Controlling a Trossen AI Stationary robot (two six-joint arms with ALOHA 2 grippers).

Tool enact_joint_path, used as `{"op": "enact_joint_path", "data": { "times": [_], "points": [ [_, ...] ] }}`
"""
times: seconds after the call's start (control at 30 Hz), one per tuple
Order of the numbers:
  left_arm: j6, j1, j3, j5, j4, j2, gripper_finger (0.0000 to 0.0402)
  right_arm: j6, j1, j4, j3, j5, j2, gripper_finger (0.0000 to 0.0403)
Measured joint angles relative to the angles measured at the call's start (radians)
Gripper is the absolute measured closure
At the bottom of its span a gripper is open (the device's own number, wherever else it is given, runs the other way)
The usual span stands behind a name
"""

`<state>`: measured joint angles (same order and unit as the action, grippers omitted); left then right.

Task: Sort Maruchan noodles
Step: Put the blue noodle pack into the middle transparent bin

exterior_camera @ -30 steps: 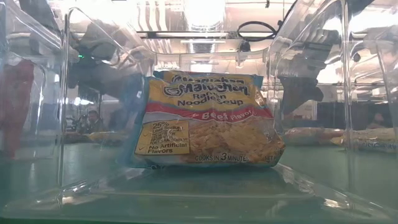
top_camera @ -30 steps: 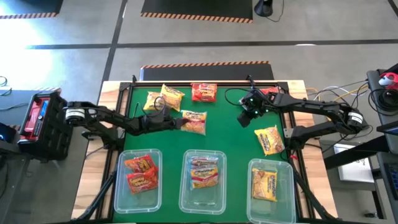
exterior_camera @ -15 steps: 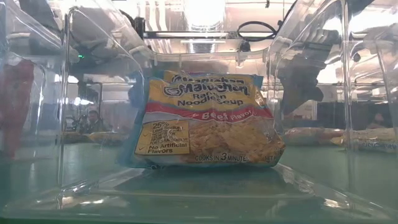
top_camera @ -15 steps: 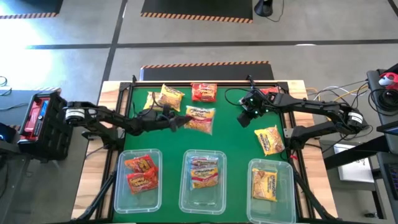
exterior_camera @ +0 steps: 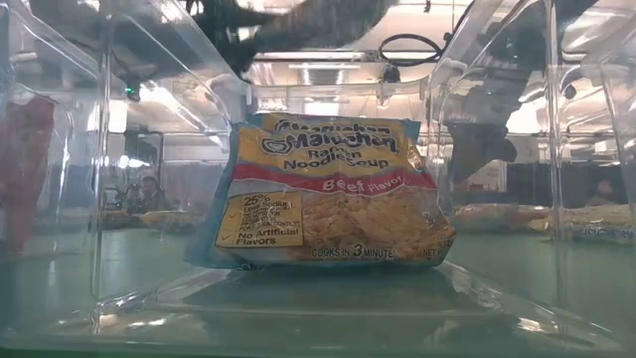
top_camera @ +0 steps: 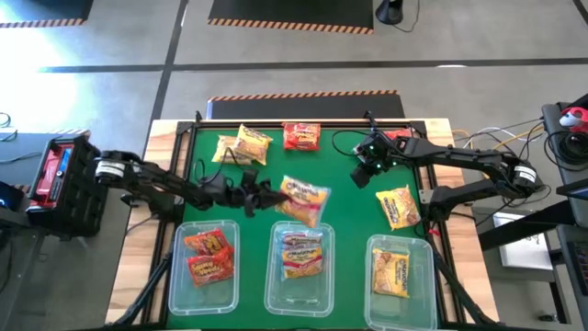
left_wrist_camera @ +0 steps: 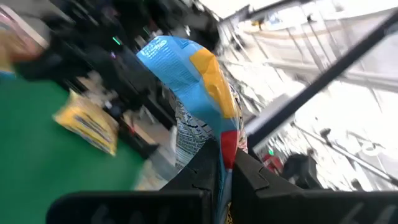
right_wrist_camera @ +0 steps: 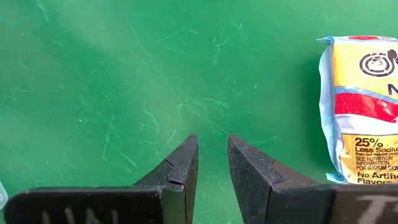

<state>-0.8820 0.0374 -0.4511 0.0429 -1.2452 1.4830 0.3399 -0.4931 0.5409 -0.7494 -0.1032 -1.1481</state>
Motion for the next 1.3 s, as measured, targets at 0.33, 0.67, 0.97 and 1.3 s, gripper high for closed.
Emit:
{"op": "enact_joint_path", "data": {
  "times": [0.33, 0.67, 0.97, 1.3],
  "points": [
    [-0.061, 0.167, -0.111, -0.007, 0.23, -0.001, 0.0398, 0.0, 0.0, 0.0, 0.0, 0.0, 0.0, 0.0326],
    [-0.07, 0.278, -0.136, -0.007, 0.394, -0.012, 0.0398, 0.0, 0.0, 0.0, 0.0, 0.0, 0.0, 0.0326],
    [0.086, 0.299, -0.331, 0.001, 0.904, -0.037, 0.0398, 0.0, 0.0, 0.0, 0.0, 0.0, 0.0, 0.0326],
    [0.389, 0.301, -0.59, -0.037, 1.445, -0.038, 0.0398, 0.0, 0.0, 0.0, 0.0, 0.0, 0.0, 0.0326]
  ]
}}
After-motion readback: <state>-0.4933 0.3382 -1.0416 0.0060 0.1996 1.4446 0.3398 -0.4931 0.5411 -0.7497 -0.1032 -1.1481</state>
